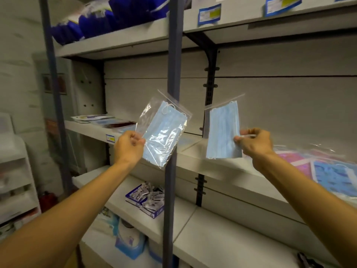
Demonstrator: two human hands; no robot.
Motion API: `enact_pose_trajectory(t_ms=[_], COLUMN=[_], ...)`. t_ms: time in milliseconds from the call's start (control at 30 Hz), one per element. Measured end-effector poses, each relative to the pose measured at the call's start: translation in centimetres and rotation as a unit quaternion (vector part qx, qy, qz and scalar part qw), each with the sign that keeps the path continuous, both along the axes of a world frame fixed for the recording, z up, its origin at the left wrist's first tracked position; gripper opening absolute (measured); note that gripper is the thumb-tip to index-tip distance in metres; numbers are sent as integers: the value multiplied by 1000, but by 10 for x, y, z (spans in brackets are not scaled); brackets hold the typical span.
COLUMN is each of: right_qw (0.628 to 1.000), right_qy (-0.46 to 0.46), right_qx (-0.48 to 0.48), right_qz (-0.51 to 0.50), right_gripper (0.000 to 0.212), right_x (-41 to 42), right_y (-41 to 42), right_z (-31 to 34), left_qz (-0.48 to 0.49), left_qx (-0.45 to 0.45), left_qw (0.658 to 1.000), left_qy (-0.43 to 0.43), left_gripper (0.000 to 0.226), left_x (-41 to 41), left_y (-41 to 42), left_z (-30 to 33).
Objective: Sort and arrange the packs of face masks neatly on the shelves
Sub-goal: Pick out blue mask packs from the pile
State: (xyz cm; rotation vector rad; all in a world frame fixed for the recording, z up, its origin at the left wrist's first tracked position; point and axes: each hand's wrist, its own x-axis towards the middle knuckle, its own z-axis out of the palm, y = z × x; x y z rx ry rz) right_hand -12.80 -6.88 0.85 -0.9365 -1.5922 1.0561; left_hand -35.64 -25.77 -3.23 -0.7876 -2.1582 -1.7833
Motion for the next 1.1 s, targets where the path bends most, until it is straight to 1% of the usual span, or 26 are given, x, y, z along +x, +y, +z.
enact_pose_trajectory(t_ms=[233, 400, 767, 967, 1100], right_qw=[1000, 999, 996, 993, 992], right_qy=[14, 12, 17, 15, 13], right_qx=[-4, -15, -22, -9, 5], right_qz=[-24, -42, -84, -113, -122], right_gripper=[22, 22, 24, 22, 22], right_x=[-47, -65, -83, -101, -111], right_y=[-36, -41, -15, 1, 6], right_z=[-7, -7, -6, -4, 5], left_qz=[46, 43, -23, -73, -114], left_qx=[10, 8, 14, 12, -1], left_qw=[999, 999, 998, 996, 992], left_qy=[-14, -29, -63, -49, -55], left_gripper=[9, 10, 9, 11, 7], left_x=[-73, -106, -154, -190, -205], left_y=[-67, -77, -29, 16, 46], left_z=[-15, -17, -11, 7, 12])
